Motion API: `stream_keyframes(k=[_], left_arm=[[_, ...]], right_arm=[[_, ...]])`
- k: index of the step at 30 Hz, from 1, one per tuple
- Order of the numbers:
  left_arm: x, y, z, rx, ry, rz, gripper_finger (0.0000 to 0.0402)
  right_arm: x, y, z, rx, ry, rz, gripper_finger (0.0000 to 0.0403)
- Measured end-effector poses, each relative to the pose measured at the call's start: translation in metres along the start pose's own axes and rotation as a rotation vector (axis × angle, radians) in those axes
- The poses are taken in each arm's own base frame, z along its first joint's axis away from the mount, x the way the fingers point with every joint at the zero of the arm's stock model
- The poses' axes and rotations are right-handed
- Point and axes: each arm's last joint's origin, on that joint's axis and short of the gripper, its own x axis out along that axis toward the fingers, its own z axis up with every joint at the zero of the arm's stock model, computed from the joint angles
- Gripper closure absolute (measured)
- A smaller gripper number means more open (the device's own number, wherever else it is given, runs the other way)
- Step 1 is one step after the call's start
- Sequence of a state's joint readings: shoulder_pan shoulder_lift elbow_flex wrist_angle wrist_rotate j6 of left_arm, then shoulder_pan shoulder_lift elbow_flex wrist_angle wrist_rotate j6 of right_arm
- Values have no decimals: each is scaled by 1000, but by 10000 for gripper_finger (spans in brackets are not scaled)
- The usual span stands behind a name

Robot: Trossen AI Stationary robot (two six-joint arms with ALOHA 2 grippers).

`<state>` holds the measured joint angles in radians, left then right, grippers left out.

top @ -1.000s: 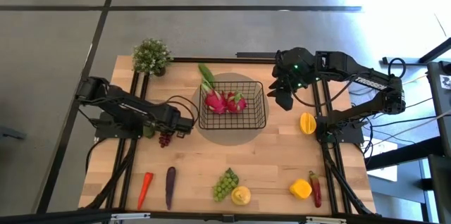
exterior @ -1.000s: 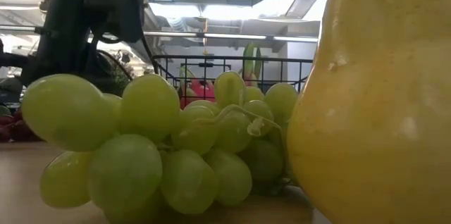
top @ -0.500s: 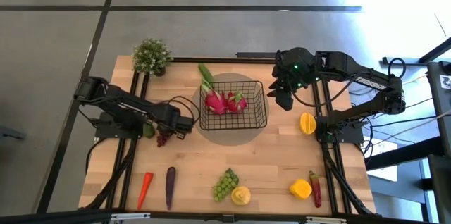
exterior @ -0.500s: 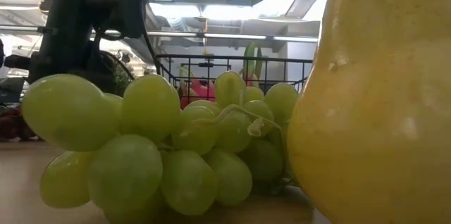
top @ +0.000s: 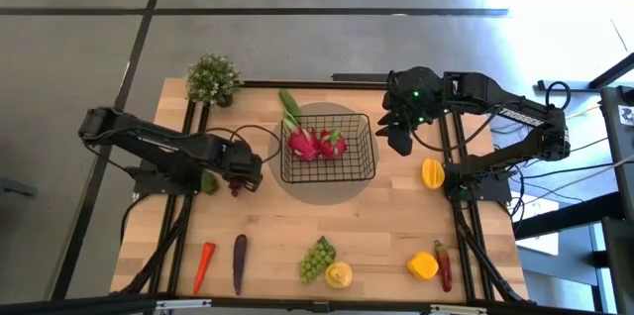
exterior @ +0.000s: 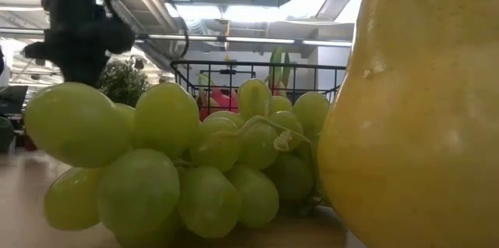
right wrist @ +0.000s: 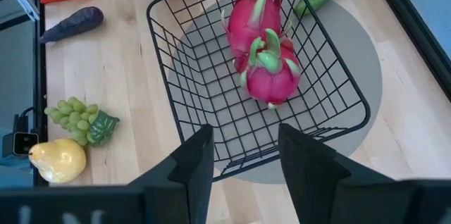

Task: Build produce basket
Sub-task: Put the dark red grapes into the black wire basket

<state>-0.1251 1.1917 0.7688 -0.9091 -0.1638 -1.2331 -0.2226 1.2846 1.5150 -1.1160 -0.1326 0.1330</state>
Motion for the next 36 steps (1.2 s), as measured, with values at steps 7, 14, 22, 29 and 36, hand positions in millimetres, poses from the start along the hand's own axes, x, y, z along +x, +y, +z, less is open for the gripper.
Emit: stream_keyframes(k=[7,14,22,29,36], left_arm=[[-49,-12,16,173,-189,-123,401],[-107,-24,42,278,-405,-156,401],[-134,-38,76,384,-618,-195,402],[-109,-70,109,504,-659,-306,401],[-67,-91,130,665,-535,-396,401]], right_arm=[[0,0,0,-39,-3,0,253],[0,0,1,-36,-8,1,253],[0,0,1,-38,-11,1,253],[0,0,3,-41,-27,3,253],[0,0,3,-68,-28,2,253]])
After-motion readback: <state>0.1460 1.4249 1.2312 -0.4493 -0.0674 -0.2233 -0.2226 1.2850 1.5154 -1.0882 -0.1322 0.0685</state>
